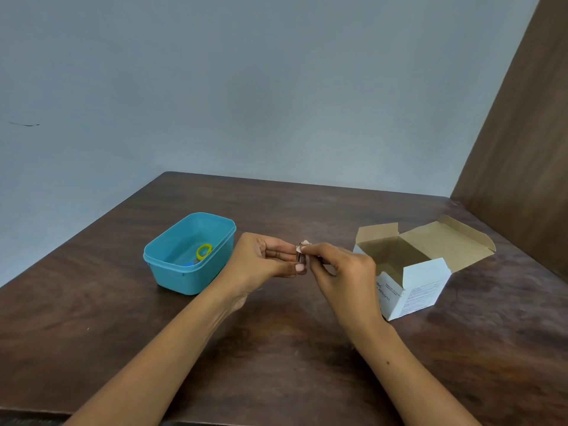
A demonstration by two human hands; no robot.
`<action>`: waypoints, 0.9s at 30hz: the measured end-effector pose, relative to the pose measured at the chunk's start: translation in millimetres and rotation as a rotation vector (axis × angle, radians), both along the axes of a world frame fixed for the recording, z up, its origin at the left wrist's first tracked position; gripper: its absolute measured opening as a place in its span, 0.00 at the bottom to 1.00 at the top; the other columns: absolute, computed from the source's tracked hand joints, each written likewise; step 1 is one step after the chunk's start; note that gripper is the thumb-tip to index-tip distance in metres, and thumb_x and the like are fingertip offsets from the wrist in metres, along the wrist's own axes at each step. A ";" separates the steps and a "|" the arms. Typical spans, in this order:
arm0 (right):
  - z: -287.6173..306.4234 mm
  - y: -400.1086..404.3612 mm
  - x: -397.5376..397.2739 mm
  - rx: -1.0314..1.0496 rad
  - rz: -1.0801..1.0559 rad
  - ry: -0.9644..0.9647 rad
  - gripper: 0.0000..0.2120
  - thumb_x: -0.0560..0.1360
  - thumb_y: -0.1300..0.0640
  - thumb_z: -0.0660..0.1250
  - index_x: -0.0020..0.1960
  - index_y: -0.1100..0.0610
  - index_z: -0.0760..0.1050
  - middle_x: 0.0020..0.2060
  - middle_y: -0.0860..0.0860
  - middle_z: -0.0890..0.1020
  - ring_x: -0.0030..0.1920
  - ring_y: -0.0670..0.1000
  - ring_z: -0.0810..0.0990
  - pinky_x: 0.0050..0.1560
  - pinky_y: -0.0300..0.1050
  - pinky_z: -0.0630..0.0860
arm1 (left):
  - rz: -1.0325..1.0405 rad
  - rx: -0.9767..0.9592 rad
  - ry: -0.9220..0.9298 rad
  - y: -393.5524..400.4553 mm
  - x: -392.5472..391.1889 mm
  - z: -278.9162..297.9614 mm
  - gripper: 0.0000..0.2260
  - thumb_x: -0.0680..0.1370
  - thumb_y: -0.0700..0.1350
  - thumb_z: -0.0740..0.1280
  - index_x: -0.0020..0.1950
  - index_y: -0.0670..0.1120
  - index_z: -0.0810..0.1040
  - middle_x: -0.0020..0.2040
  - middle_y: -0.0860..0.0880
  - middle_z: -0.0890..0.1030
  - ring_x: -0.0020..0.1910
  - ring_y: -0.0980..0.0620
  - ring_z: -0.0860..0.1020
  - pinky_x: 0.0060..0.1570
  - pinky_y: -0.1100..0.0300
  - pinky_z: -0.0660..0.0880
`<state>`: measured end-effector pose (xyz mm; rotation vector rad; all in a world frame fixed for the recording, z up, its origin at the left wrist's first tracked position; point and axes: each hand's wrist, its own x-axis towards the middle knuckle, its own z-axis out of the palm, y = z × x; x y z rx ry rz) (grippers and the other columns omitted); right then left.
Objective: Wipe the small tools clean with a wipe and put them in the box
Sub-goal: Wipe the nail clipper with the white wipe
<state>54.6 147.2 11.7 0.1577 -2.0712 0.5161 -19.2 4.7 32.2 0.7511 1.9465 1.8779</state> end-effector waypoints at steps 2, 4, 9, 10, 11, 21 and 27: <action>0.0 1.9 0.1 0.011 0.018 -0.020 0.07 0.68 0.65 0.74 0.45 0.57 0.83 0.38 0.50 0.86 0.38 0.46 0.83 0.40 0.34 0.77 | -0.018 -0.009 -0.019 -1.3 0.2 1.5 0.14 0.67 0.32 0.75 0.51 0.38 0.83 0.44 0.42 0.86 0.46 0.49 0.84 0.48 0.60 0.80; -0.3 2.1 0.8 0.020 0.048 -0.055 0.07 0.68 0.65 0.73 0.45 0.56 0.83 0.38 0.49 0.86 0.38 0.45 0.83 0.39 0.38 0.79 | -0.020 0.007 -0.055 -3.3 -1.4 2.7 0.14 0.67 0.30 0.74 0.52 0.37 0.82 0.46 0.41 0.85 0.46 0.50 0.84 0.44 0.63 0.80; -0.3 -0.9 2.2 0.004 0.076 -0.079 0.08 0.67 0.64 0.73 0.45 0.55 0.83 0.38 0.48 0.86 0.40 0.45 0.83 0.41 0.38 0.79 | 0.008 0.024 -0.125 -4.0 -2.9 3.4 0.16 0.68 0.27 0.71 0.54 0.37 0.82 0.45 0.41 0.85 0.42 0.51 0.84 0.40 0.64 0.80; -0.2 -0.7 2.0 -0.006 0.066 -0.070 0.08 0.67 0.65 0.73 0.45 0.55 0.83 0.38 0.49 0.86 0.39 0.45 0.83 0.40 0.37 0.79 | 0.000 0.022 -0.129 -3.8 -1.7 3.4 0.15 0.68 0.28 0.72 0.53 0.37 0.82 0.44 0.41 0.85 0.42 0.50 0.85 0.40 0.63 0.80; 0.3 -0.3 1.7 -0.013 0.051 -0.064 0.09 0.67 0.66 0.74 0.45 0.56 0.83 0.38 0.49 0.86 0.39 0.45 0.84 0.40 0.36 0.79 | -0.009 0.020 -0.130 -3.6 -0.6 3.6 0.15 0.68 0.28 0.72 0.53 0.37 0.82 0.44 0.40 0.85 0.42 0.50 0.85 0.40 0.63 0.80; 6.7 -8.9 5.6 -0.340 0.169 -0.178 0.05 0.71 0.62 0.72 0.45 0.55 0.84 0.39 0.45 0.85 0.41 0.40 0.83 0.44 0.35 0.79 | 0.052 0.062 -0.085 -2.2 -0.5 2.3 0.15 0.68 0.29 0.72 0.53 0.38 0.82 0.45 0.42 0.85 0.43 0.51 0.84 0.42 0.62 0.81; 9.1 -7.8 5.0 -0.736 0.188 -0.218 0.10 0.63 0.64 0.78 0.43 0.61 0.80 0.37 0.49 0.84 0.39 0.42 0.84 0.41 0.32 0.78 | 0.046 0.069 0.044 1.9 2.9 1.4 0.15 0.67 0.29 0.73 0.52 0.41 0.82 0.45 0.43 0.86 0.44 0.49 0.84 0.41 0.61 0.81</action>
